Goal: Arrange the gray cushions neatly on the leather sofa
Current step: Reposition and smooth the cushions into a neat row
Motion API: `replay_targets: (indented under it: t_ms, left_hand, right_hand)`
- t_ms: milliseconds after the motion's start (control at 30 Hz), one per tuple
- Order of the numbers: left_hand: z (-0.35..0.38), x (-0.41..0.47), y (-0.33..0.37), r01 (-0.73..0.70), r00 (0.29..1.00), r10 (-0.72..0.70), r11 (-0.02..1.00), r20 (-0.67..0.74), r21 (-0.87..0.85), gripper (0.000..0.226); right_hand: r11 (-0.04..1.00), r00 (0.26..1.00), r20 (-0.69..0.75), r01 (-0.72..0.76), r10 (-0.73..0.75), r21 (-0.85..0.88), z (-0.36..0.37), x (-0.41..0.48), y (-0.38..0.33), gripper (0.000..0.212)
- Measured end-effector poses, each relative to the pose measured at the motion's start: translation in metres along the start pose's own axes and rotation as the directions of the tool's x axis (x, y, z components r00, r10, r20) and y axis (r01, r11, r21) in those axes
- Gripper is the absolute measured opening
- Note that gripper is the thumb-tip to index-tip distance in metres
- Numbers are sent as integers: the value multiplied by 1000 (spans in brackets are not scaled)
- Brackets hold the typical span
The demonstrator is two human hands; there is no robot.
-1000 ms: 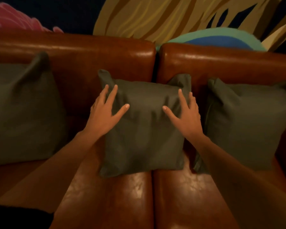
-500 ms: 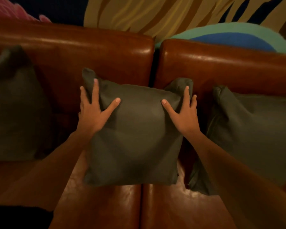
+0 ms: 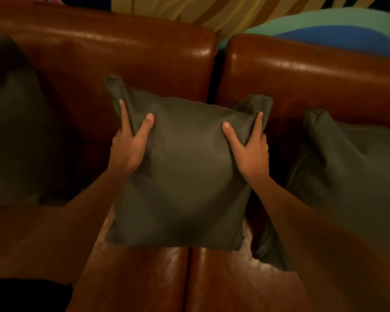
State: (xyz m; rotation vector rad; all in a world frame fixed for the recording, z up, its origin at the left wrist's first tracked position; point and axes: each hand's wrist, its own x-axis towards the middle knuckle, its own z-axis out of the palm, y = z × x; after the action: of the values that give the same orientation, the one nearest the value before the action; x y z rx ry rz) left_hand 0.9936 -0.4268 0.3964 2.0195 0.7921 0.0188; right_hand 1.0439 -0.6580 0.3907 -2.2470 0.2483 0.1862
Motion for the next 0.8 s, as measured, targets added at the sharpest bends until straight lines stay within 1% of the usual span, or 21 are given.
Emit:
replay_targets:
  t_ms: [100, 200, 333, 500, 633, 800]
  left_hand:
    - [-5, -7, 4, -36, 999, 36, 999, 8, -21, 67]
    - [-9, -19, 6, -70, 997, 71, 997, 11, -39, 63]
    - [-16, -29, 15, -155, 988, 156, 986, 2, -68, 63]
    - [-26, -27, 21, -291, 956, 288, 953, -52, -88, 65]
    - [-19, -23, 10, -323, 945, 315, 941, -84, -106, 67]
    - [-17, -16, 10, -332, 942, 325, 937, -81, -106, 67]
  right_hand:
    - [999, 999, -16, 38, -39, -21, -6, -4, -3, 93]
    - [995, 995, -41, 87, -89, -45, -17, -11, -9, 90]
    - [989, 983, -111, 144, -147, -35, -34, -23, -19, 90]
    - [981, 965, -186, 193, -185, 26, -43, -34, -23, 94]
    - [982, 963, -205, 187, -178, 24, -33, -39, -18, 103]
    - [985, 958, -231, 175, -170, 0, -33, -36, -19, 100]
